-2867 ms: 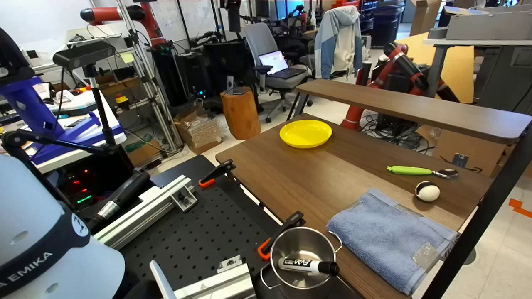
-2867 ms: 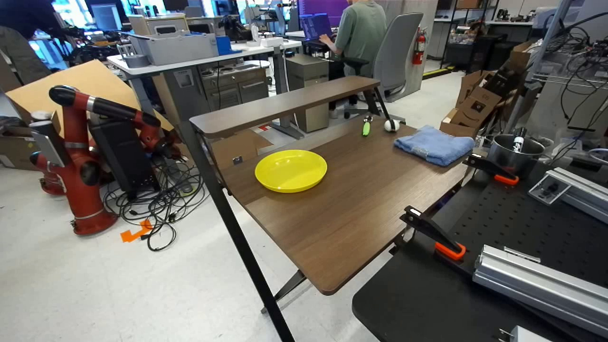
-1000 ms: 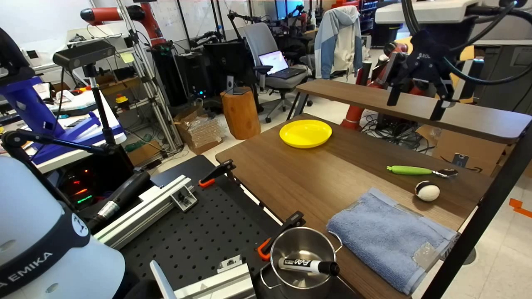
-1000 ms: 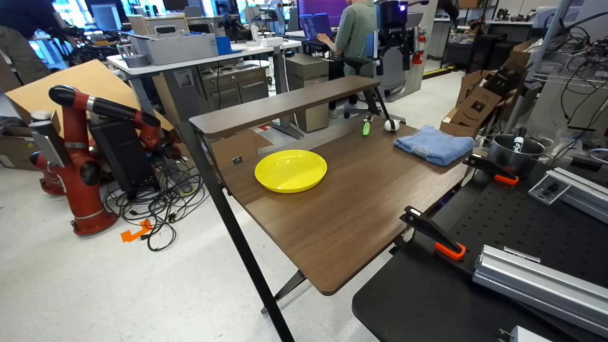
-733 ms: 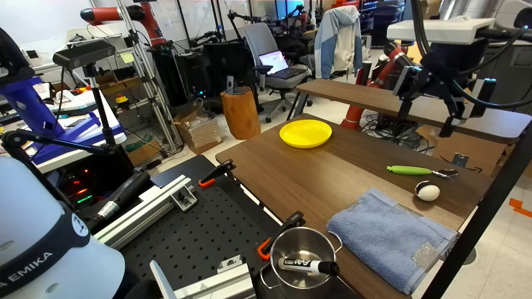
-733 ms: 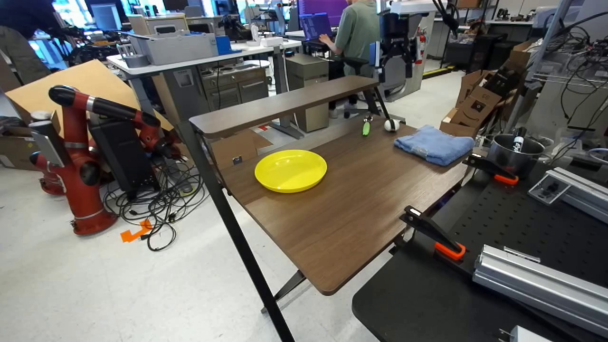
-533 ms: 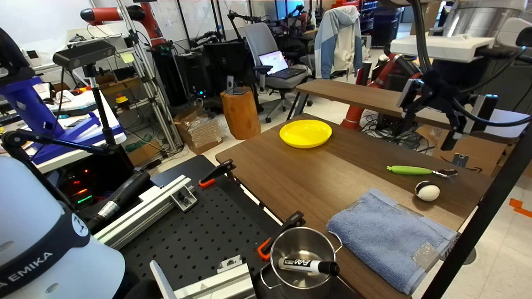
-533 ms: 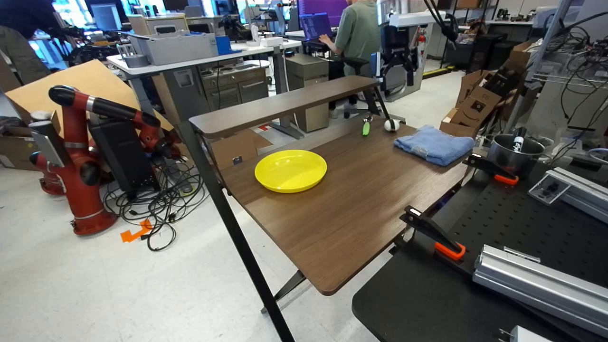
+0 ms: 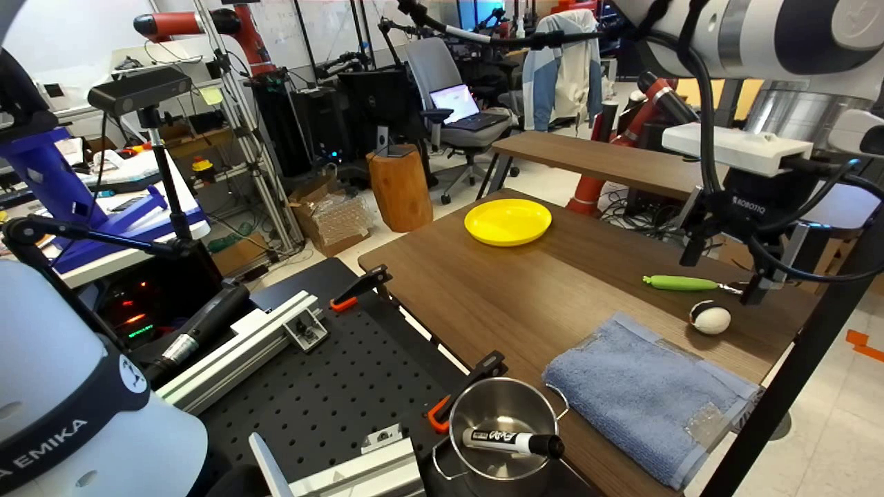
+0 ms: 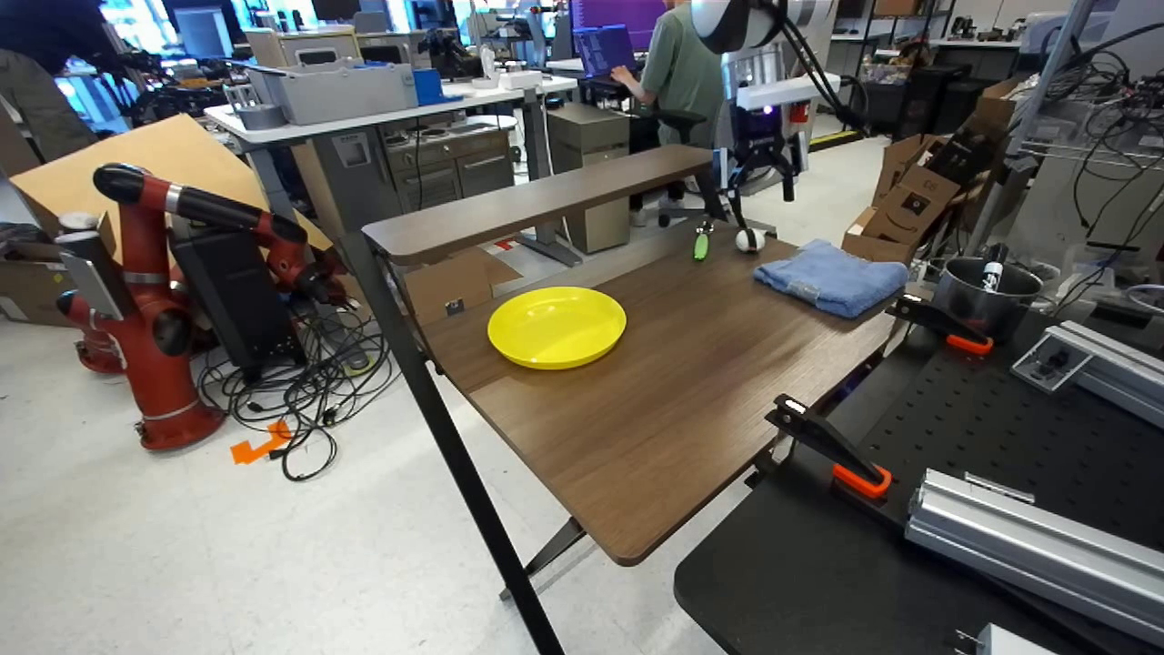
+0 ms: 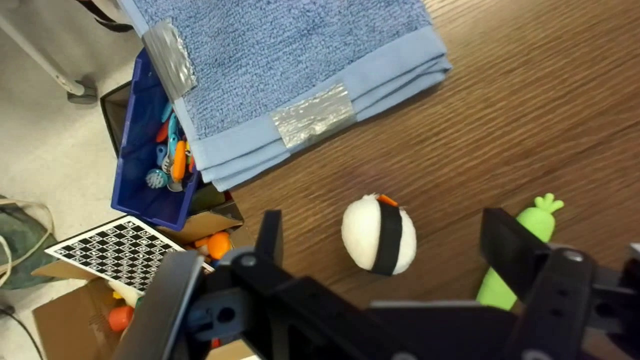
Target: Put the white sponge with a black strap on the yellow plate
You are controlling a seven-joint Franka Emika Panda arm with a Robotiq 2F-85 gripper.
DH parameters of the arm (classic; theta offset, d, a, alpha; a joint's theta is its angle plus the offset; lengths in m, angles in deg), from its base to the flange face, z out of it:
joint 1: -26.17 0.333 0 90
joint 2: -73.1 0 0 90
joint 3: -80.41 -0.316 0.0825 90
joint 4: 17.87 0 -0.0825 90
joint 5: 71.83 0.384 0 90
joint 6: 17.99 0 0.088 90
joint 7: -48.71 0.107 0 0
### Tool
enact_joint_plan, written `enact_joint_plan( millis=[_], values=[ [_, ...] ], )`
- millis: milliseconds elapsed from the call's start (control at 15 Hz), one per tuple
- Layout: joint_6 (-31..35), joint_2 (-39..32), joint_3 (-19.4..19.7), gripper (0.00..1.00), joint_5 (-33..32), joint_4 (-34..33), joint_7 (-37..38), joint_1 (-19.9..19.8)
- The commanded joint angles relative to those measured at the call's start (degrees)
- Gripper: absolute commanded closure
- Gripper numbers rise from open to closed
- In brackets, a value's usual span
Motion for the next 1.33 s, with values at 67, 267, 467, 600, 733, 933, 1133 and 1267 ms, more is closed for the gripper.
enact_joint_plan(
  millis=[67, 267, 467, 600, 733, 933, 1133, 1267],
  values=[
    [-2.8, -6.5, 1.2, 0.00, 0.7, -8.1, 4.2, 0.2],
    [-3.9, -9.3, 1.2, 0.00, 0.7, -11.4, 5.9, 0.3],
    [-5.2, -11.7, 1.0, 0.00, 0.8, -14.8, 7.2, 0.4],
    [-5.5, -13.2, 1.0, 0.00, 0.6, -17.1, 7.8, 0.6],
    [-7.3, -14.6, 1.0, 0.26, 0.4, -19.4, 8.2, 0.8],
    [-9.5, -16.2, 0.9, 0.51, 0.3, -22.2, 8.4, 0.6],
    [-11.2, -17.6, 0.9, 0.73, 0.3, -24.7, 8.8, 0.5],
    [-12.3, -18.2, 0.8, 0.88, 0.3, -26.3, 8.9, 0.4]
  ],
)
